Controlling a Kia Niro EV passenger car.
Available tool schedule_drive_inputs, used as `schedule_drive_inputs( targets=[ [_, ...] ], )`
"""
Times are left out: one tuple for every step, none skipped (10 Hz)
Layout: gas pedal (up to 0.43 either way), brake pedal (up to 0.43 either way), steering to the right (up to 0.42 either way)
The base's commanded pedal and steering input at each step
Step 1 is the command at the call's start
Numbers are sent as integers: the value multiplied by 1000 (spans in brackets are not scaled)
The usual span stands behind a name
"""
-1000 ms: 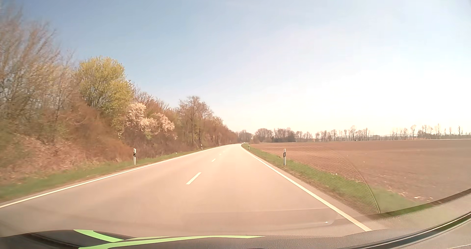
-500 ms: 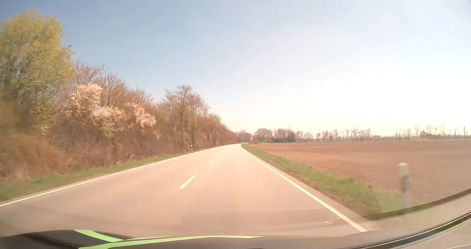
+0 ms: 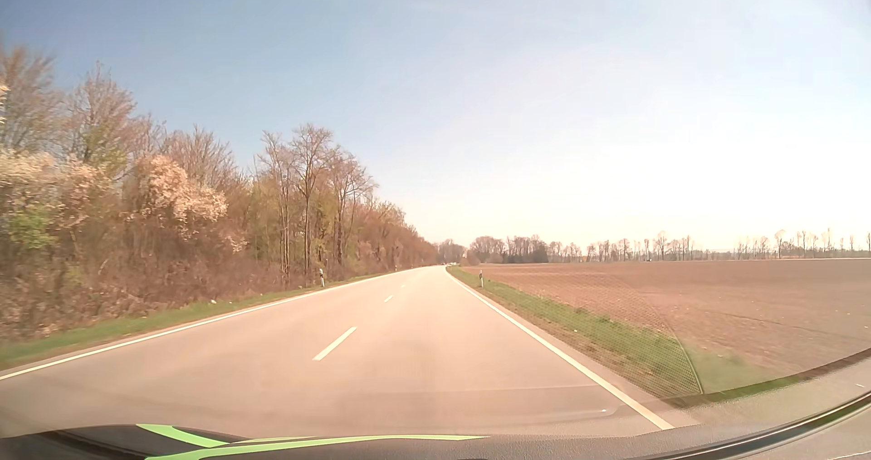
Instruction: Follow the waypoints while adhering to traffic rules and regulations
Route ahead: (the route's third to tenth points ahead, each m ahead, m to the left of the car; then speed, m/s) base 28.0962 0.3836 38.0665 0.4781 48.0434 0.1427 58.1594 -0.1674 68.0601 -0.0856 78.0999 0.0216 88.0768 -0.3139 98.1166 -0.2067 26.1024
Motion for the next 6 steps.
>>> schedule_drive_inputs(
  targets=[
    [220,0,2],
    [220,0,1],
    [220,0,2],
    [220,0,1],
    [220,0,2],
    [220,0,1]
  ],
)
